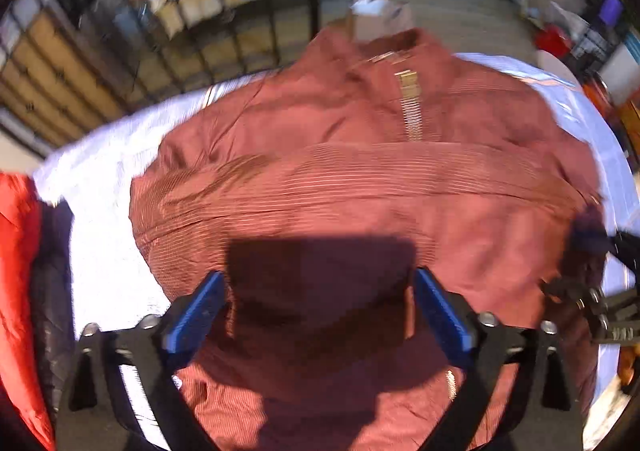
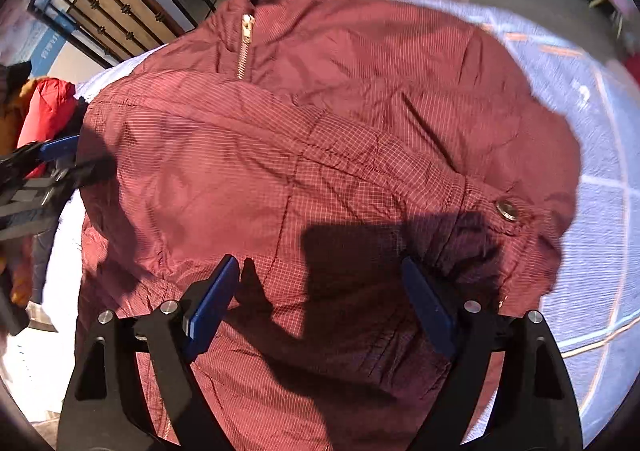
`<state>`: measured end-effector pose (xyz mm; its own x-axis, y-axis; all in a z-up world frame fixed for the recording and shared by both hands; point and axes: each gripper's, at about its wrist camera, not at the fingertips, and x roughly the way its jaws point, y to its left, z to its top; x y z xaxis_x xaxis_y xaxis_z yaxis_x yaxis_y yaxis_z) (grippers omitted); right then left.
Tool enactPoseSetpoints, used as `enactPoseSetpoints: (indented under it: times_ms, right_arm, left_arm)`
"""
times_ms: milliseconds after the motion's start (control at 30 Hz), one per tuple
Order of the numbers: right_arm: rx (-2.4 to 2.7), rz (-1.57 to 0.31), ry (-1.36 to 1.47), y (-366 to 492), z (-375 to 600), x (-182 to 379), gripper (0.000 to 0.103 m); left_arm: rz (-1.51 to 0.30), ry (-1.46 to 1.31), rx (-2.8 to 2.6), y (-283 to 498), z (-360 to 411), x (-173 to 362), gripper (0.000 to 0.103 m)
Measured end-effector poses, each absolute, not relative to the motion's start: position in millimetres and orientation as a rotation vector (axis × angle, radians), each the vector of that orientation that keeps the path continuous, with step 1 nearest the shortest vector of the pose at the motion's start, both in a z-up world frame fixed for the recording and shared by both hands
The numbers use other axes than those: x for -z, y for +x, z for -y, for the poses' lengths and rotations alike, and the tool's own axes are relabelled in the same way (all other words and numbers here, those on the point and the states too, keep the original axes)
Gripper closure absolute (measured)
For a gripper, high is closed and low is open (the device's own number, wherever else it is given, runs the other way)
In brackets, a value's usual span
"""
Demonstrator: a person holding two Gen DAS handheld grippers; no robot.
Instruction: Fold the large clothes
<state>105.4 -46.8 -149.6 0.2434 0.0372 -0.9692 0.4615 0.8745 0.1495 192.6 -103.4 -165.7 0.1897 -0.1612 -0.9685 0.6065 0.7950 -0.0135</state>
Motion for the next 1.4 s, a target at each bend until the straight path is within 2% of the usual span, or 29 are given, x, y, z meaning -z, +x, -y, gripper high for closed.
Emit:
enactPoseSetpoints:
  times_ms: [67,200,467,700,900,967,1033,1167,1400]
  right_arm:
    - [0.272,-1.331,0.423,114,39,159,0.005]
    - [0.33,-1.412,0.27,139,25,181,0.005]
    - [0.483,-1.481,0.28,167,30,202,0.004]
    - [0.519,-1.472,0.267,179,22,206,0.004]
    - [0.498,-1.388,0.247,159,7,197,0.004]
    - [0.493,-1.411,0.264,158,6,192,0.004]
    - [0.508,-1.42,0.31,150,3,177,0.005]
    - [0.504,-1.289,0.42,116,-4,142,0.005]
    - [0.559,-1.261,0.6,25,-2,133,0.005]
  left_arm:
    - [-1.34,0.377,0.562,210,100,180,0.005]
    - [-1.404,0.401,0.56,229,106,202,0.005]
    - [-1.404,0.434,0.496,240,121,228,0.004]
    - [-1.353,0.443,0.5,232,119,227,0.004]
    - [-1.389,0.463,0.545,232,113,216,0.006]
    - [-1.381,0.444,0.546,227,105,206,0.006]
    - [-1.347,0.403,0.552,217,87,190,0.006]
    - [-1.317,0.333,0.553,188,39,170,0.006]
    - [-1.323,0.284,0.499,133,-70,158,0.006]
